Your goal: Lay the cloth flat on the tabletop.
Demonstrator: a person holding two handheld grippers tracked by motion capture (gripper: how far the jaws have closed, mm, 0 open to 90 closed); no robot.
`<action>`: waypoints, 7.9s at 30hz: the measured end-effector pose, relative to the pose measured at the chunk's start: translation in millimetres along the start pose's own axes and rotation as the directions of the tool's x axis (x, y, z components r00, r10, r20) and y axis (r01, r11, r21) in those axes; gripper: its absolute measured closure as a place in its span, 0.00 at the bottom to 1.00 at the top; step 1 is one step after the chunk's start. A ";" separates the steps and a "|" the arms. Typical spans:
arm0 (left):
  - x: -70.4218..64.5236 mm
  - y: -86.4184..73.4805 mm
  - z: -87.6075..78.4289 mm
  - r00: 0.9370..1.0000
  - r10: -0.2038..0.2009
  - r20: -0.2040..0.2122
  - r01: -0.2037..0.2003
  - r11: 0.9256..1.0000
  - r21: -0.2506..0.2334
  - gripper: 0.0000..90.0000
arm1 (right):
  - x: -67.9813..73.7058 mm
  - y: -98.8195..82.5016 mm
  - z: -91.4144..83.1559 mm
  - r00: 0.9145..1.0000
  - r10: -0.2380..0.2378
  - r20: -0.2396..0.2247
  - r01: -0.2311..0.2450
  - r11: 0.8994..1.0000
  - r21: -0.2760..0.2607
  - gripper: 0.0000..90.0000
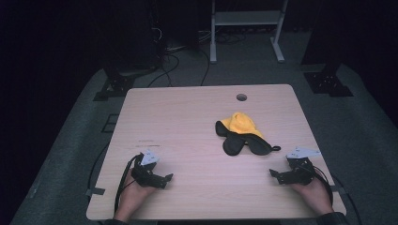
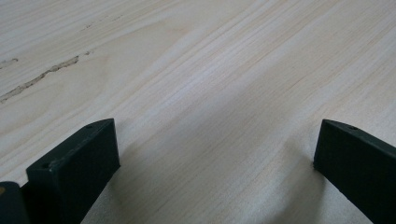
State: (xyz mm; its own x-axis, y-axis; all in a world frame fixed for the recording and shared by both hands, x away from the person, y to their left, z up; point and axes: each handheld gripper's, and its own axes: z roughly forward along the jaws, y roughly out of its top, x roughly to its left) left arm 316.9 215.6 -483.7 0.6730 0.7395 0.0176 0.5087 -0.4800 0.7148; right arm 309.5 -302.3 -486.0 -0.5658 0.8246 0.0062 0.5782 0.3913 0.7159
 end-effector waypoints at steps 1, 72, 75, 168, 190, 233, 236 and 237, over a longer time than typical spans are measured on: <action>-0.4 0.1 0.2 1.000 -0.004 0.000 0.004 1.000 -0.001 0.00 | 0.8 0.1 -1.2 1.000 0.000 -0.004 0.000 1.000 0.003 0.12; -0.9 -1.3 -1.1 0.999 0.023 0.025 -0.023 1.000 -0.001 0.00 | -3.2 125.8 35.9 0.980 -0.106 -0.166 0.083 0.987 -0.138 0.41; -0.8 -1.3 -1.1 0.999 0.023 0.025 -0.023 1.000 -0.001 0.00 | 0.8 126.9 42.8 0.977 -0.124 -0.175 0.100 0.986 -0.136 0.46; -1.5 -2.2 -2.4 0.999 0.028 0.030 -0.028 1.000 0.002 0.00 | -13.2 95.5 55.7 0.969 -0.010 -0.249 -0.013 0.996 -0.094 0.92; -79.0 39.5 -2.9 0.944 0.178 0.277 -0.130 0.975 -0.182 0.13 | 58.9 161.8 38.9 0.925 -0.151 -0.348 0.067 0.968 -0.242 0.92; -67.5 72.7 -16.1 0.957 0.153 0.246 -0.097 0.970 -0.224 0.90 | 28.3 145.6 38.8 0.957 -0.109 -0.269 0.055 0.978 -0.200 0.92; -39.3 65.6 -28.3 0.979 0.093 0.184 -0.048 0.971 -0.234 0.90 | 23.1 143.3 40.2 0.962 -0.097 -0.256 0.048 0.981 -0.188 0.92; -30.3 62.5 -31.0 0.983 0.069 0.169 -0.027 0.971 -0.238 0.90 | 21.6 142.5 40.9 0.963 -0.095 -0.253 0.048 0.982 -0.183 0.92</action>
State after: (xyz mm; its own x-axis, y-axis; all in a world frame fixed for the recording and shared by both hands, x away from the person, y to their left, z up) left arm 311.6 177.8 -417.9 0.7874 0.6143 -0.0513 0.3475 -0.3735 0.8601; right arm 403.7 -212.0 -412.4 -0.7479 0.6538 0.1147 0.4326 0.3491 0.8313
